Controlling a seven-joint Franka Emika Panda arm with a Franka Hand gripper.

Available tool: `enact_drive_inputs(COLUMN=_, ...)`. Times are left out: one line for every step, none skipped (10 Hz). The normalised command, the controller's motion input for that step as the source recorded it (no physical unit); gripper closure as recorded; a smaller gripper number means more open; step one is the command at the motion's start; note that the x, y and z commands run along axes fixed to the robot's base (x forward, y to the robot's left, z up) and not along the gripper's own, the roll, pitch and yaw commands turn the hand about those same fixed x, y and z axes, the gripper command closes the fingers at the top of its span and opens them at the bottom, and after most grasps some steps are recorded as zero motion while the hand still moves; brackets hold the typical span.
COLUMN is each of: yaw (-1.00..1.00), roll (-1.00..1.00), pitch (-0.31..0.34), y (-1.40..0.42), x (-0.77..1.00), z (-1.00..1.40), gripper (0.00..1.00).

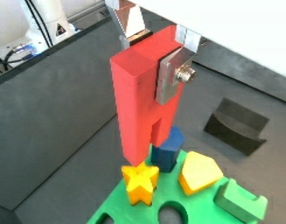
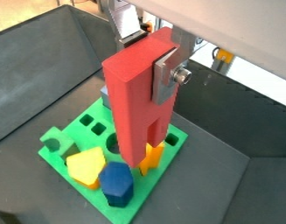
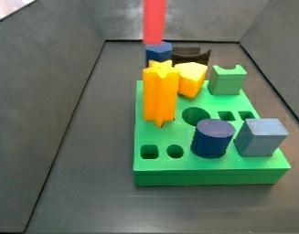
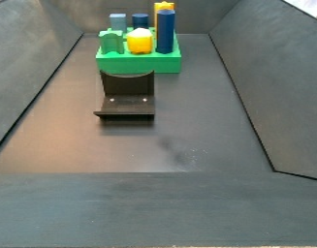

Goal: Pick up the double-square object. Move up. Move to above the board. Insert the double-square object.
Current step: Insert the double-square object.

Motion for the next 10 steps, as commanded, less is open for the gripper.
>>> enact_drive_inputs(yaw=-0.08, roll=-0.01, pitch=0.000, y=-0.06, x=1.00, z=0.00, gripper=1.00)
enact_drive_inputs(yaw=-0.17, roll=0.00, pitch=0.000, y=0.00, x=1.00, z=-0.09, gripper=1.00)
enact_drive_inputs(yaw=-0.24, roll=0.00, pitch=0.009, y=0.00, x=0.91, z=-0.13, gripper=1.00)
enact_drive_inputs(yaw=-0.33, roll=0.02, pitch=0.011, y=0.00, x=0.81, z=-0.15, gripper=1.00)
enact_drive_inputs(yaw=-0.36, roll=0.02, pitch=0.000, y=0.00, x=0.81, z=-0.11, gripper=1.00)
enact_drive_inputs(yaw=-0.33, roll=0.02, pitch=0.000, y=0.00, x=0.82, z=-0.07, gripper=1.00)
enact_drive_inputs(yaw=-0.34, roll=0.03, pitch=0.013, y=0.00, x=0.80, z=-0.04, gripper=1.00)
enact_drive_inputs(yaw=-0.35, roll=0.03, pitch=0.027, y=0.00, x=0.77, z=-0.03, gripper=1.00)
enact_drive_inputs(yaw=-0.33, roll=0.03, pitch=0.041, y=0.00, x=0.77, z=0.00, gripper=1.00)
enact_drive_inputs(yaw=-0.34, roll=0.02, pitch=0.047, y=0.00, x=0.75, z=0.00, gripper=1.00)
